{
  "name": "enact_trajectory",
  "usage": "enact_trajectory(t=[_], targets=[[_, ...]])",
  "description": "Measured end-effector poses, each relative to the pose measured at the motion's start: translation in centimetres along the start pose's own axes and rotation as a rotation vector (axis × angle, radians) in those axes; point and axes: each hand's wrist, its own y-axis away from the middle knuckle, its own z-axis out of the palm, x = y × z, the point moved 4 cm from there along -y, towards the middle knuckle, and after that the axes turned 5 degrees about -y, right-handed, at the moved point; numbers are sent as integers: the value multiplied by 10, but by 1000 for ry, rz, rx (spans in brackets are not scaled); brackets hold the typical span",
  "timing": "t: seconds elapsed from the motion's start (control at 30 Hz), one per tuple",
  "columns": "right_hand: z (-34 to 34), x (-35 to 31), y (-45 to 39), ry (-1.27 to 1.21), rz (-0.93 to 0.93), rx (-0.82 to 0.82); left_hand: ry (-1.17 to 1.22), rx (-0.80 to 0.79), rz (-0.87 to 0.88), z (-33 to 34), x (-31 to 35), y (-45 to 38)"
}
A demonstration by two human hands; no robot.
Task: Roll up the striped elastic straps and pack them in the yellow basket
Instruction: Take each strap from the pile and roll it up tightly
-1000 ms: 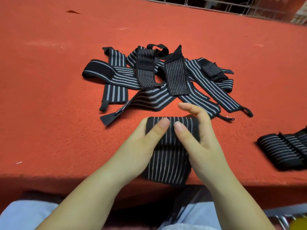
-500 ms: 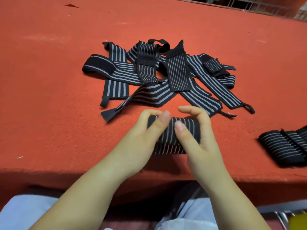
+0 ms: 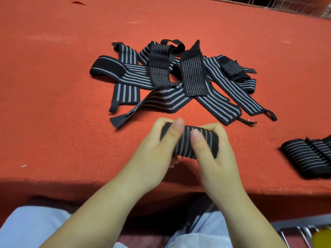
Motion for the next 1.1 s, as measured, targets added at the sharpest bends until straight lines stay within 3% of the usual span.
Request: enact_trajectory(t=[0.07, 0.13, 0.23, 0.3, 0.37, 0.47, 0.53, 0.6, 0.7, 0.73, 0.8, 0.93, 1.0, 1.1], targets=[[1, -5, 4, 92, -140, -27, 88, 8, -131, 0, -7, -1], [0, -7, 3, 43, -91, 13, 43, 22, -43, 0, -7, 0], [0, 6, -5, -190, 293, 8, -341, 35, 304, -4, 2, 7], [3, 14, -4, -232, 515, -81, -538, 36, 395, -4, 2, 10], [2, 15, -2, -143, 422, -49, -415, 60, 272, -6, -1, 9], [2, -2, 3, 2, 14, 51, -58, 95, -6, -5, -9, 3], [3, -3, 5, 16, -45, 79, -58, 112, 5, -4, -7, 2], [6, 3, 2, -120, 149, 82, -270, 155, 215, -5, 0, 6], [20, 17, 2, -591, 732, -12, -702, 153, 537, 1, 7, 13], [21, 16, 2, -695, 804, -32, -741, 131, 568, 3, 4, 14], [17, 15, 2, -691, 777, -42, -670, 119, 478, 3, 3, 14], [4, 15, -3, -438, 552, -76, -140, 44, -15, 1, -11, 5], [5, 15, -3, -523, 545, -71, -106, 106, -4, 0, -13, 2], [15, 12, 3, -695, 682, -96, -305, 290, 205, -3, -7, 4]])
